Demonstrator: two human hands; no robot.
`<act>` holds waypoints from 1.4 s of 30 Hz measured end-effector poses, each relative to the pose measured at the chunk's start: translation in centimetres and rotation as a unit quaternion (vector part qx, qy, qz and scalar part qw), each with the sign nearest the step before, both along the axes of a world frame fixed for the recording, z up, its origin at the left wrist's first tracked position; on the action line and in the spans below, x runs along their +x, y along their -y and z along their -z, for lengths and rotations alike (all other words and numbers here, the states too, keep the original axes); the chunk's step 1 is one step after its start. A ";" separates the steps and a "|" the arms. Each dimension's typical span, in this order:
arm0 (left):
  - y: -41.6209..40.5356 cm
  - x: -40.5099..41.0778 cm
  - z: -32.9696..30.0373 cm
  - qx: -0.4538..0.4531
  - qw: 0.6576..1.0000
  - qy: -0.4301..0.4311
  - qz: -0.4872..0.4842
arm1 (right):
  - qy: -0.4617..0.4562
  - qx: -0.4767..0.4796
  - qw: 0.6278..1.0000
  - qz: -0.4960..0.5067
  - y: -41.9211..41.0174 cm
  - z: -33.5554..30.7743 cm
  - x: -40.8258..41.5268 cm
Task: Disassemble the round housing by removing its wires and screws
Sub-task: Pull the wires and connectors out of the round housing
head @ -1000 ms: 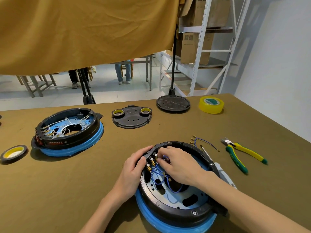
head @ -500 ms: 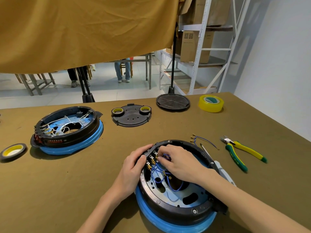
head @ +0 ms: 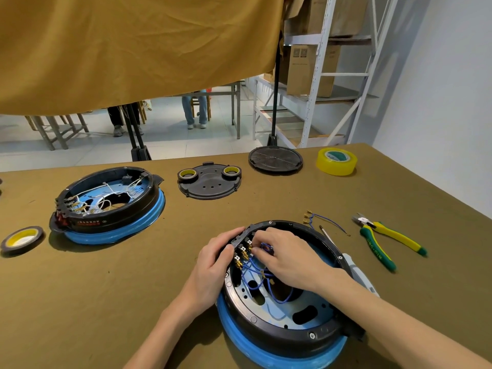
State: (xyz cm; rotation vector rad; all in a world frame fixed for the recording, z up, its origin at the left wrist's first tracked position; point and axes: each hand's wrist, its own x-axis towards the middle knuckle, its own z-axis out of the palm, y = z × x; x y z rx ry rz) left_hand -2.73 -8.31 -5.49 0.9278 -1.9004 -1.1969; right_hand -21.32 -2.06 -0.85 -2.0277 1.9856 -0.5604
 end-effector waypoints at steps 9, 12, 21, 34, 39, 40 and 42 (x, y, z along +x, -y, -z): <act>0.0 0.0 0.0 -0.009 1.000 0.002 -0.006 | -0.008 -0.008 1.000 0.000 -0.1 -0.1 0.0; -0.1 0.1 0.0 -0.013 1.000 0.003 -0.010 | -0.007 -0.009 1.000 -0.016 -0.2 -0.1 0.0; 0.0 0.0 0.0 -0.007 1.000 0.005 -0.005 | 0.017 -0.017 1.000 -0.021 -0.1 0.0 -0.3; -0.4 -0.1 -0.3 0.017 1.000 -0.002 -0.001 | 0.095 -0.036 0.995 -0.012 -0.6 0.2 -1.2; -0.4 -0.1 -0.3 0.022 1.000 -0.008 -0.002 | 0.154 -0.063 0.986 0.023 -0.4 0.1 -1.7; -0.4 -0.1 -0.3 0.023 1.000 -0.006 -0.002 | 0.173 -0.078 0.981 0.042 -0.4 0.1 -1.8; -0.4 -0.1 -0.3 0.025 1.000 -0.006 -0.003 | 0.155 -0.084 0.981 0.076 -0.2 0.1 -2.0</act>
